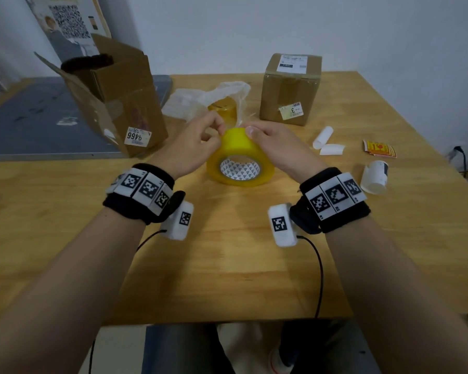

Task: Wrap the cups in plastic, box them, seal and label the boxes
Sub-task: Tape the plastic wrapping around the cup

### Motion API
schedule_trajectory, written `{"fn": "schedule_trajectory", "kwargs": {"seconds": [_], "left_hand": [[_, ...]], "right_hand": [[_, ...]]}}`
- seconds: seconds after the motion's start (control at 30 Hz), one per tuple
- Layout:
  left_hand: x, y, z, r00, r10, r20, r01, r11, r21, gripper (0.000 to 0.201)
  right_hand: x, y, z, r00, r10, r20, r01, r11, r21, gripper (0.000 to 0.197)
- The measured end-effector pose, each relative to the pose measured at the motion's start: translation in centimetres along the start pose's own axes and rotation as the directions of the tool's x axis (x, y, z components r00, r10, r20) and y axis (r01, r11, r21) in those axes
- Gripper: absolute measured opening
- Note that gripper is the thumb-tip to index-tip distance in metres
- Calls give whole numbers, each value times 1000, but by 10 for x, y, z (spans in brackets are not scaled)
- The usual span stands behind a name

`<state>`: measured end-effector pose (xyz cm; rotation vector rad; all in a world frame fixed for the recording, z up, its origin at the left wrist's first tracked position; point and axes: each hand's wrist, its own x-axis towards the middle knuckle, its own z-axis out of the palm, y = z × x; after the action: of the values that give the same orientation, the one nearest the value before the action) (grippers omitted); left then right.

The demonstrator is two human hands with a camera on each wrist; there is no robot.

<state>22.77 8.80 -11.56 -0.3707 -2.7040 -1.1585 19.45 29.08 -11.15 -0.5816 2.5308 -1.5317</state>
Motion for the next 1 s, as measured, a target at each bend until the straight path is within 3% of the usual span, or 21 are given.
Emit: {"fn": "schedule_trajectory", "kwargs": {"seconds": [0.1, 0.3, 0.43, 0.73, 1.0], "left_hand": [[-2, 0, 12, 997, -14, -75, 9, 997, -70, 11], [3, 4, 27, 977, -49, -205, 41, 998, -43, 6], [8, 1, 28, 977, -90, -196, 83, 996, -44, 12], [16, -5, 35, 963, -76, -257, 25, 981, -194, 6], [19, -11, 39, 947, -82, -311, 20, 980, -198, 8]], "right_hand": [[2, 0, 0, 1000, 21, -18, -20, 999, 25, 35], [5, -1, 1, 999, 19, -47, -20, 1000, -15, 37], [5, 0, 0, 998, 20, -51, -20, 1000, -3, 36], [6, 4, 1, 998, 23, -66, -21, 1000, 17, 36], [8, 4, 3, 998, 24, -62, -23, 1000, 11, 39]]}}
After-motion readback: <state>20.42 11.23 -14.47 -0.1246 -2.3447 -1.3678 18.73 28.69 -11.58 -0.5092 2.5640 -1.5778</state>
